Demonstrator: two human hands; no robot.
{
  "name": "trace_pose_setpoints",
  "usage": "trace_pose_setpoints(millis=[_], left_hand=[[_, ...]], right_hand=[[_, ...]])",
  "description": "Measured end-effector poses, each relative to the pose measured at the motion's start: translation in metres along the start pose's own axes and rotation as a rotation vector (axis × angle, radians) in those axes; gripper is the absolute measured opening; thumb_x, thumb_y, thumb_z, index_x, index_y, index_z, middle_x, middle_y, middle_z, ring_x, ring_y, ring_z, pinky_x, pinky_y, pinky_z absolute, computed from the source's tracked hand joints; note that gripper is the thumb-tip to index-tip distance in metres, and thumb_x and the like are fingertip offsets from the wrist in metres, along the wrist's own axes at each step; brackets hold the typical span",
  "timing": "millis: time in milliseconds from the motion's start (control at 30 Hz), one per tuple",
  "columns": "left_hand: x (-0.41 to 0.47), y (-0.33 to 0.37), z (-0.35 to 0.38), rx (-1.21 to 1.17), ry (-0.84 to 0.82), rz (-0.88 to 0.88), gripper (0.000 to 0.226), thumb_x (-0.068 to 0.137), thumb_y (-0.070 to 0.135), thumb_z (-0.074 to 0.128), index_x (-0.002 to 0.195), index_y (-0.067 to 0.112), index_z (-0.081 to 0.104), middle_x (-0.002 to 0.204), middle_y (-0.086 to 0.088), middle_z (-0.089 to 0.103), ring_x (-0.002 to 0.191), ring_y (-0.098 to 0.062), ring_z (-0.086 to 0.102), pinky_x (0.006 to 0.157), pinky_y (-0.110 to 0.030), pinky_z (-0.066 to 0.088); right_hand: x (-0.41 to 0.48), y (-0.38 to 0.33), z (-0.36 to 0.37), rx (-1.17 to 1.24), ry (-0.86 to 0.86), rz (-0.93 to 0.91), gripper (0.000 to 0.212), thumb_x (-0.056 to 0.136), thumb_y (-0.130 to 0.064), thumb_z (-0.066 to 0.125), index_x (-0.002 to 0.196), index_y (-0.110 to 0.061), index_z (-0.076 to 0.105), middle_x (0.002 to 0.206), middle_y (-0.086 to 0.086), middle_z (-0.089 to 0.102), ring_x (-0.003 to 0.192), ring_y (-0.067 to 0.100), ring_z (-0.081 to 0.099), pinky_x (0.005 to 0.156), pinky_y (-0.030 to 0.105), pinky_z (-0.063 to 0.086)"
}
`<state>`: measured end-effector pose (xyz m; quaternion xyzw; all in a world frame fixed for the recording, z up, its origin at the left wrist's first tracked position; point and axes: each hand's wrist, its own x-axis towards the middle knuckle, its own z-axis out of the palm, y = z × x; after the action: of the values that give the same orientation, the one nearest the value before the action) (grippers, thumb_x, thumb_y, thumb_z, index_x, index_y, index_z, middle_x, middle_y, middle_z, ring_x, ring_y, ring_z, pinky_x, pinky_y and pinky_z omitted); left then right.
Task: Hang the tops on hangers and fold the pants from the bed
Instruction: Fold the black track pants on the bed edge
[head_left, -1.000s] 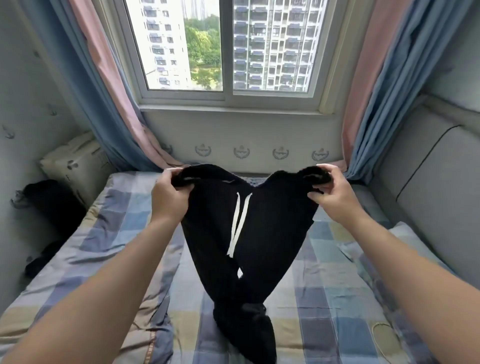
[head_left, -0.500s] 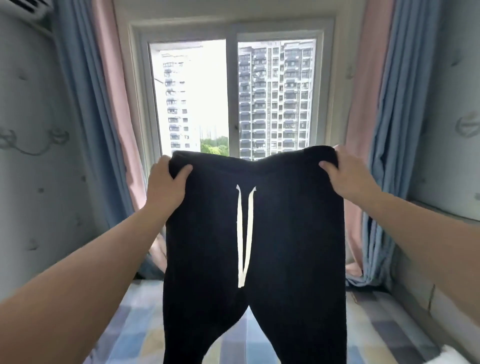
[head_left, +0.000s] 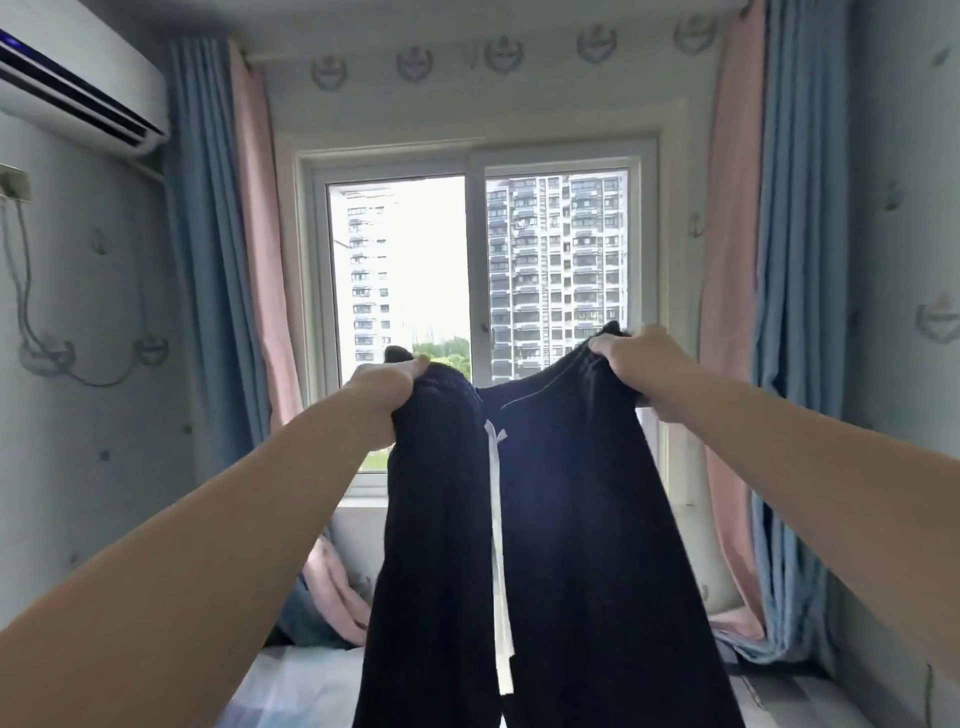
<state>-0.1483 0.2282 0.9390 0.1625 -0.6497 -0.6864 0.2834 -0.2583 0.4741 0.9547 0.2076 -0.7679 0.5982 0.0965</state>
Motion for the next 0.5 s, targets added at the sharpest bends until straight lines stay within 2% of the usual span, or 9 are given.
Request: trace_pose_setpoints(millis=[33,67,100,167,267,333,400,500], left_hand=[[-0.005,0.001,0.005,-0.050,-0.033,0.028,0.049,0.094,0.023,0.071,0.133,-0.003,0.057,0.083,-0.009,0.063,0.069,-0.023,0.064,0.053,-0.028,0.050],[-0.010,0.002,0.010,-0.072,-0.055,0.041,0.042,0.093,0.019,0.072,0.124,-0.005,0.059,0.088,-0.009,0.066,0.070,-0.022,0.066,0.048,-0.025,0.050],[-0.015,0.002,0.014,-0.078,-0.079,0.043,0.040,0.092,0.016,0.072,0.126,-0.003,0.060,0.092,-0.010,0.068,0.072,-0.022,0.068,0.045,-0.024,0.050],[-0.025,0.003,0.020,-0.110,-0.170,0.057,0.031,0.094,0.008,0.066,0.123,-0.003,0.062,0.100,-0.012,0.071,0.081,-0.024,0.071,0.051,-0.025,0.054],[-0.044,0.006,0.023,-0.138,-0.364,0.109,0.025,0.091,0.005,0.058,0.116,0.001,0.063,0.097,-0.009,0.071,0.087,-0.025,0.069,0.066,-0.031,0.054],[-0.059,0.006,0.024,-0.064,-0.465,0.171,0.035,0.077,0.008,0.067,0.112,0.012,0.062,0.086,0.000,0.073,0.079,-0.017,0.070,0.062,-0.027,0.053],[-0.064,0.002,0.024,0.044,-0.512,0.301,0.054,0.062,0.010,0.076,0.113,0.021,0.061,0.086,0.007,0.076,0.079,-0.010,0.074,0.060,-0.022,0.055],[-0.062,-0.012,0.024,0.115,-0.503,0.530,0.046,0.066,0.005,0.084,0.106,0.021,0.068,0.096,0.004,0.076,0.091,-0.015,0.074,0.073,-0.027,0.059]], right_hand=[[-0.005,-0.008,0.005,-0.007,-0.041,-0.014,0.023,0.095,-0.023,0.059,0.102,-0.001,0.063,0.093,0.015,0.066,0.078,0.027,0.066,0.069,0.038,0.058],[-0.011,-0.016,0.010,-0.024,-0.075,-0.037,0.022,0.094,-0.021,0.059,0.100,0.000,0.063,0.095,0.018,0.069,0.082,0.029,0.070,0.077,0.043,0.062],[-0.017,-0.025,0.016,-0.041,-0.099,-0.061,0.023,0.093,-0.019,0.058,0.102,0.001,0.064,0.100,0.021,0.071,0.088,0.033,0.072,0.083,0.049,0.061],[-0.028,-0.038,0.025,-0.048,-0.112,-0.095,0.025,0.092,-0.016,0.056,0.106,0.003,0.064,0.108,0.025,0.071,0.096,0.038,0.072,0.084,0.056,0.059],[-0.042,-0.052,0.038,-0.022,-0.140,-0.132,0.017,0.091,-0.013,0.057,0.097,0.001,0.063,0.101,0.022,0.073,0.086,0.034,0.073,0.081,0.056,0.059],[-0.050,-0.059,0.048,-0.020,-0.150,-0.164,0.021,0.091,-0.014,0.060,0.102,0.003,0.062,0.098,0.019,0.071,0.085,0.034,0.073,0.079,0.054,0.060],[-0.057,-0.066,0.057,-0.016,-0.135,-0.212,0.027,0.090,-0.017,0.063,0.109,0.002,0.062,0.103,0.021,0.071,0.081,0.028,0.071,0.080,0.051,0.061],[-0.067,-0.077,0.068,-0.083,-0.119,-0.300,0.033,0.088,-0.029,0.070,0.107,-0.003,0.064,0.092,0.016,0.075,0.071,0.020,0.070,0.080,0.042,0.059]])
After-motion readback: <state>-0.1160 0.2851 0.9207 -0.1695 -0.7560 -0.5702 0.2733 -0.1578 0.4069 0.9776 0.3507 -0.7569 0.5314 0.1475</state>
